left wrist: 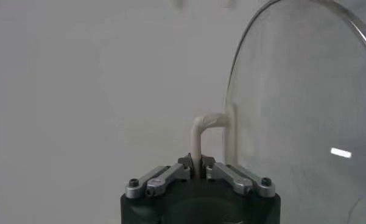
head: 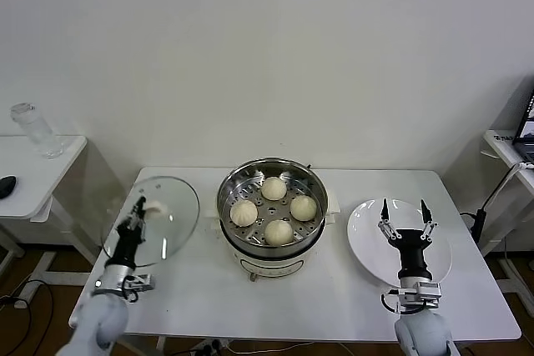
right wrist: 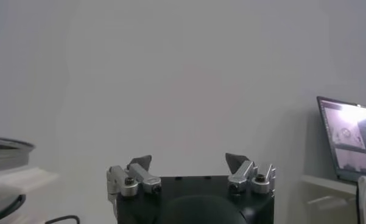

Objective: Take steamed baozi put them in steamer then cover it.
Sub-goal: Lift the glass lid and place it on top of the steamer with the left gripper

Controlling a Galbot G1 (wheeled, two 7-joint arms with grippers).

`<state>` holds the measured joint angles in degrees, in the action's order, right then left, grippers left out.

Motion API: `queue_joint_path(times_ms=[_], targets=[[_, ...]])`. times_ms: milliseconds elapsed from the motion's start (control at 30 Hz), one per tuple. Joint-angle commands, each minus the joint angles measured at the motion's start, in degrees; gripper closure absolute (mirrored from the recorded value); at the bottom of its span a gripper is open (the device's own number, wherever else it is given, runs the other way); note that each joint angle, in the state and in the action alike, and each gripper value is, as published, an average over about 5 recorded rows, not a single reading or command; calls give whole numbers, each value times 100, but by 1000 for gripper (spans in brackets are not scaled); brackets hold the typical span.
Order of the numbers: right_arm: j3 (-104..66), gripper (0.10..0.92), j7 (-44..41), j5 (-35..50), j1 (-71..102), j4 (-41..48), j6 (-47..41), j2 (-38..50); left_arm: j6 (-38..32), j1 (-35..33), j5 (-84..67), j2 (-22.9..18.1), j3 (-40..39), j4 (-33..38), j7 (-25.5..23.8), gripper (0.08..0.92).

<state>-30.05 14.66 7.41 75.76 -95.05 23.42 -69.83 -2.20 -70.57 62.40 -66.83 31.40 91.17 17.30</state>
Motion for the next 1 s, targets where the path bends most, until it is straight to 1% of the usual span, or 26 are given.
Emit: queue_joint_path(times_ms=[33, 133, 267, 333, 433, 567, 667, 833, 1000], targets=[[-21, 203, 6, -29, 9, -18, -11, -9, -90, -430, -600, 625, 193, 1933, -116, 805], [-42, 203, 13, -26, 2, -22, -18, -10, -13, -506, -642, 692, -143, 2404, -243, 805], [-64, 203, 20, -24, -13, -40, -26, -25, 169, -297, -494, 671, -738, 2681, -434, 805], [-75, 203, 19, -24, -14, -52, -32, -30, 359, -150, -479, 663, -1100, 2787, -565, 805], [-85, 203, 16, -26, -11, -52, -45, -49, 828, 140, -520, 612, -1785, 2885, -756, 805], [-89, 203, 12, -49, -4, -35, -147, -78, 1673, 684, -518, 420, -2751, 2797, -983, 805], [-93, 203, -9, -68, 17, -55, -311, -78, 2201, 1110, -489, 220, -3255, 2626, -1162, 805], [-95, 203, -77, -46, 36, -59, -523, -86, 2789, 1680, -292, -144, -3769, 2293, -1570, 805], [-96, 203, -123, -41, 37, -17, -561, -114, 3115, 2041, 66, -414, -4049, 2066, -2001, 805]])
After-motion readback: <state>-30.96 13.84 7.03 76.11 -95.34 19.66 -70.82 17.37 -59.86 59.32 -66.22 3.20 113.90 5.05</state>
